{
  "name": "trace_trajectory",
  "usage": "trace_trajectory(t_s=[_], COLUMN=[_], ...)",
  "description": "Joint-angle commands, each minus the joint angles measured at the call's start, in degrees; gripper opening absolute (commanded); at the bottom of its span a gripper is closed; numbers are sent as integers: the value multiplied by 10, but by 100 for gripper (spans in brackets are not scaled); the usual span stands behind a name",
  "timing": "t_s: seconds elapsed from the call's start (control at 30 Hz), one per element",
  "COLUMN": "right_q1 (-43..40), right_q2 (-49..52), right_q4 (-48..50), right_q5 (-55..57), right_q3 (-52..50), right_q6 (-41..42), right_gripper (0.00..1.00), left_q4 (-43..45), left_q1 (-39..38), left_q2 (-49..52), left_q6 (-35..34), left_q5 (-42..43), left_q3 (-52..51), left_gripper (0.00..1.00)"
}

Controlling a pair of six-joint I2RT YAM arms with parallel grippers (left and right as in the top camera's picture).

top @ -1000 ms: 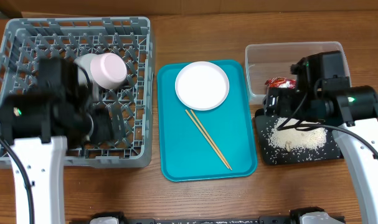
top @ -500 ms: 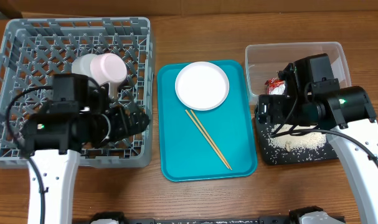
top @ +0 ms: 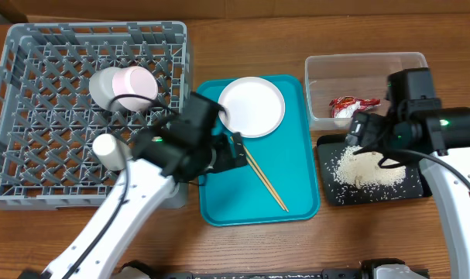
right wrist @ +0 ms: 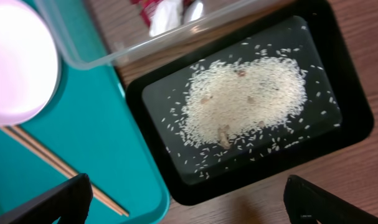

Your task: Sort waste into correct bins and load items into the dishwasher

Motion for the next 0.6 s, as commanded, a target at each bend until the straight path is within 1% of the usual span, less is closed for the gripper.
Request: trace_trajectory(t_s=[0.0, 0.1, 0.23, 0.27, 0.33, 0.4, 0.57], right_q1=[-42, -68, -86, -87, -87, -87, -87], right_q2=[-2, -2, -2, -2, -2, -2, -2], right_q4=[-3, -10, -15, -17, -18, -18, -20], right_q5=[-12, -16, -16, -16, -16, -16, -16], right_q3=[5, 5, 5, 5, 5, 5, 5], right_q6=[10, 10, -2, -3, -3, -3, -3], right_gripper=[100, 100, 100, 100, 100, 100, 100], left_q4=[35, 85, 118, 122, 127, 137, 163], left_q1=[-49, -67, -68, -68, -68, -69, -69], left_q2=[50, 89, 137, 150, 176, 204, 269], left_q6=[-48, -48, -50, -67, -113, -148, -156], left_q5=[-66, -51, -40, -39, -39, -39, -41], left_q3=[-4, -4, -4, -4, -4, -4, -4], left_gripper=[100, 100, 98, 97, 87, 81, 71])
